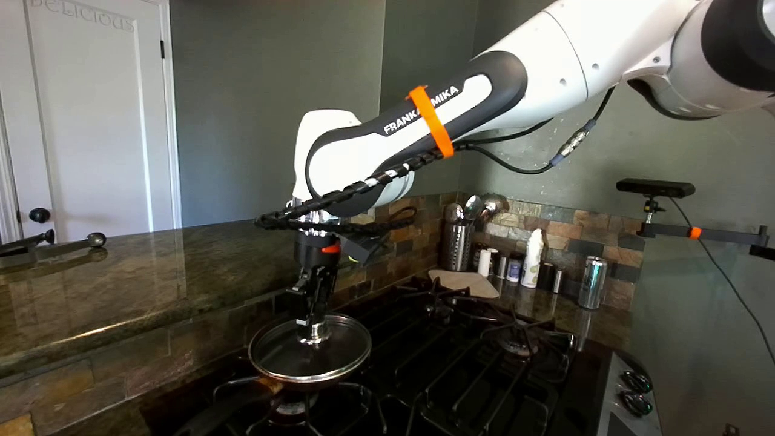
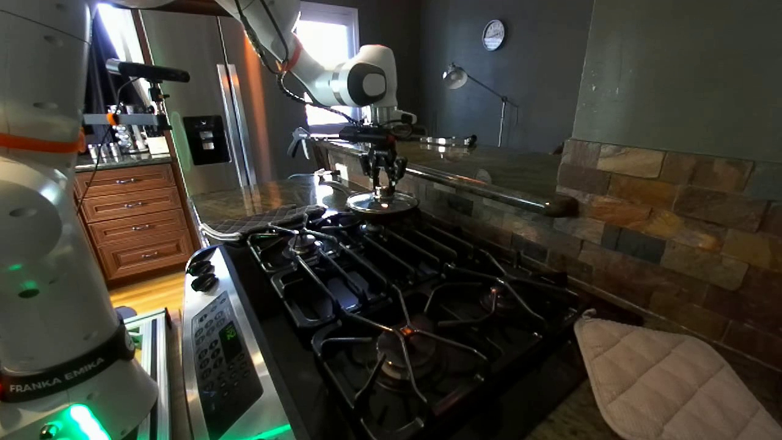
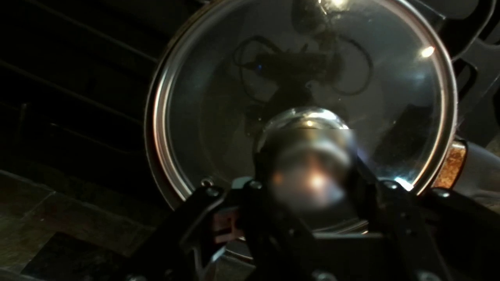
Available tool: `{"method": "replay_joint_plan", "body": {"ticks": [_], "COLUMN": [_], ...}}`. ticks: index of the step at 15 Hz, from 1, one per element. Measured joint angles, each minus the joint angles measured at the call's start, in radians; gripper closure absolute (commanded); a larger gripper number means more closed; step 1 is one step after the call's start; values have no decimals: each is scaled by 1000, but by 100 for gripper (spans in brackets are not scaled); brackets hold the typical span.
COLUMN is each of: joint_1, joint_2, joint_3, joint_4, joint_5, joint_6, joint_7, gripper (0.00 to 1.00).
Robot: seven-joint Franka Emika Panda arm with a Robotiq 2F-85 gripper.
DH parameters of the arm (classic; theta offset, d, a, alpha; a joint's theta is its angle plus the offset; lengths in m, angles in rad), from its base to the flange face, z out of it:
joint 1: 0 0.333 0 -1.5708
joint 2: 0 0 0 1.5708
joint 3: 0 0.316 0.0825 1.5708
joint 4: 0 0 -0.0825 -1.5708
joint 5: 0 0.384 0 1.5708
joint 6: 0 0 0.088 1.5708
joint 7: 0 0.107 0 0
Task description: Remove the lid from the pan
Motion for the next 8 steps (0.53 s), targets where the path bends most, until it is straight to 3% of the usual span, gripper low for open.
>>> {"method": "replay_joint_plan", "body": {"ticks": [7,8], "joint_1": [0,0], "joint_2": [0,0], "joint_3": [0,0], "joint_4": [0,0], "joint_5": [0,0], "joint_6": [0,0], "joint_7": [0,0], "gripper": [77,54]}}
